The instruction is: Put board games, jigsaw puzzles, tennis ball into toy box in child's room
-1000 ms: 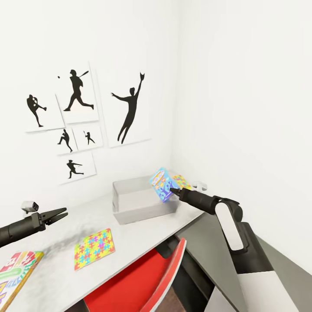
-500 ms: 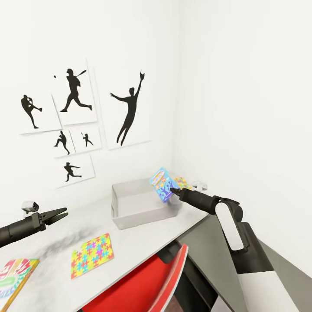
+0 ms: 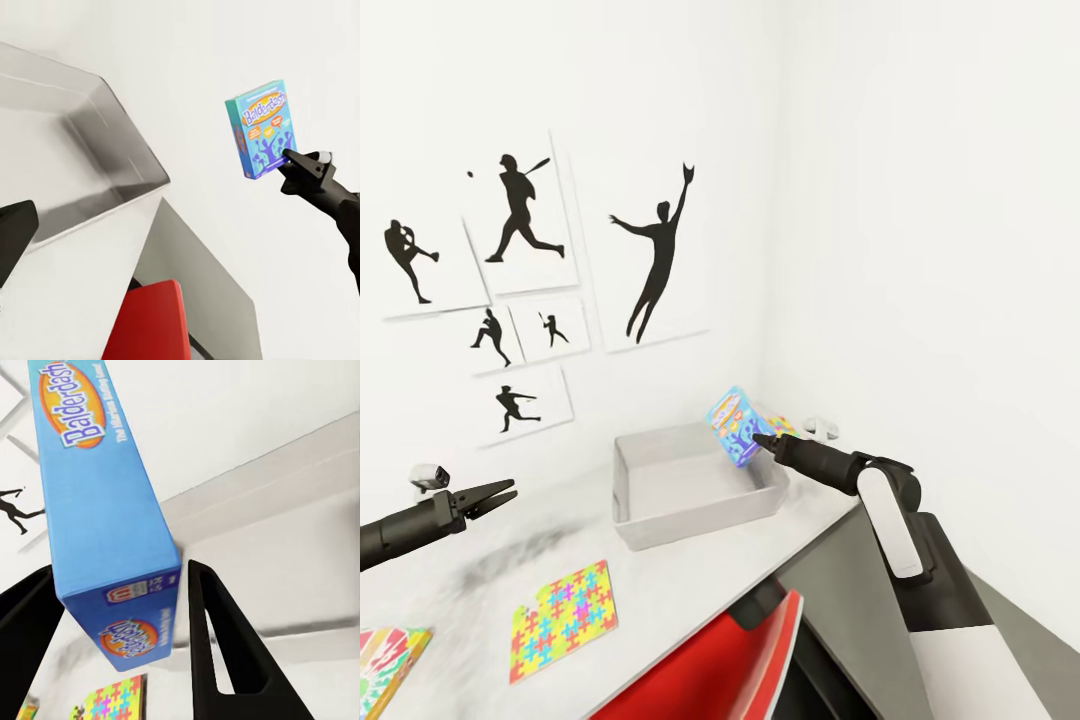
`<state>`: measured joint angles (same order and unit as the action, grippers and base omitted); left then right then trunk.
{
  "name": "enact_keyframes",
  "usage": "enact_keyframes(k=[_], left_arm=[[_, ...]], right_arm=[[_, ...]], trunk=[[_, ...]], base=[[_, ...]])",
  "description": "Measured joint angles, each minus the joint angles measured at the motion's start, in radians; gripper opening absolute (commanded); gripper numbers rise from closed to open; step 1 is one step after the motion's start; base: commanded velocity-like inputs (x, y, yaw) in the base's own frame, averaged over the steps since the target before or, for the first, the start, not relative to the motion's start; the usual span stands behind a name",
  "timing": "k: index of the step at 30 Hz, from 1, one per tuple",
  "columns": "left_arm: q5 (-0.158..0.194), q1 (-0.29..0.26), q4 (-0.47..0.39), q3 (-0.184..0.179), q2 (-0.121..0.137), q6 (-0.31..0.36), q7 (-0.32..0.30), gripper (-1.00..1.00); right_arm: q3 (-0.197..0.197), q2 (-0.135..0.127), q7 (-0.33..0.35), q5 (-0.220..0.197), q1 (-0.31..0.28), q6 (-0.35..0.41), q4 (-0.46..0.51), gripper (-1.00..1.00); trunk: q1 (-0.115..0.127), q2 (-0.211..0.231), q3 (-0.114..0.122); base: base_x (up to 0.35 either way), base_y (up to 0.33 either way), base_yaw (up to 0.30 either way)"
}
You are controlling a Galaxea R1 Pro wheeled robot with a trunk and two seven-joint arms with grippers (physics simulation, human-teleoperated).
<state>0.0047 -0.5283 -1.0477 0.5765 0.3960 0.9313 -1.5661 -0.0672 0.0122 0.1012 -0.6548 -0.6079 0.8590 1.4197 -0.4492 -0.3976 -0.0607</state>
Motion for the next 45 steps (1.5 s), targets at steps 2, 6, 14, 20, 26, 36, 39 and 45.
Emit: enact_keyframes(k=[2, 6, 14, 20, 26, 36, 39, 45], left_arm=[[0.0, 0.0, 0.0, 0.0, 0.0, 0.0, 0.0, 1.0], [0.0, 0.0, 0.0, 0.0, 0.0, 0.0, 0.0, 1.0], [0.0, 0.0, 0.0, 0.0, 0.0, 0.0, 0.0, 1.0], [0.0, 0.0, 0.0, 0.0, 0.0, 0.0, 0.0, 1.0], [0.0, 0.0, 0.0, 0.001, 0.001, 0.0, 0.0, 1.0], [0.0, 0.0, 0.0, 0.002, 0.001, 0.0, 0.0, 1.0], [0.001, 0.0, 0.0, 0.002, 0.001, 0.0, 0.0, 1.0], [0.001, 0.0, 0.0, 0.001, 0.001, 0.0, 0.0, 1.0]], right_arm=[[0.0, -0.001, 0.0, -0.001, 0.0, 0.0, 0.0, -1.0], [0.0, -0.001, 0.0, 0.0, 0.0, 0.0, -0.001, -1.0], [0.001, -0.003, 0.001, -0.002, 0.0, -0.001, 0.0, -1.0], [0.0, 0.0, 0.0, -0.003, 0.0, 0.002, -0.001, -1.0], [-0.002, 0.005, -0.002, 0.008, 0.0, 0.003, -0.001, -1.0], [0.0, 0.008, -0.007, 0.004, -0.064, 0.058, -0.073, -1.0], [0.002, 0.008, -0.008, -0.002, -0.115, 0.084, -0.136, -1.0], [0.018, 0.009, -0.01, -0.002, -0.273, 0.096, -0.371, -1.0]], trunk=[[0.0, 0.0, 0.0], [0.0, 0.0, 0.0], [0.0, 0.0, 0.0], [0.0, 0.0, 0.0], [0.0, 0.0, 0.0], [0.0, 0.0, 0.0], [0.0, 0.0, 0.0], [0.0, 0.0, 0.0]], base=[[0.066, 0.001, 0.0], [0.077, -0.01, 0.0], [0.016, -0.005, 0.0], [0.0, 0.0, 0.0], [0.0, 0.0, 0.0], [0.0, 0.0, 0.0], [0.0, 0.0, 0.0], [0.0, 0.0, 0.0]])
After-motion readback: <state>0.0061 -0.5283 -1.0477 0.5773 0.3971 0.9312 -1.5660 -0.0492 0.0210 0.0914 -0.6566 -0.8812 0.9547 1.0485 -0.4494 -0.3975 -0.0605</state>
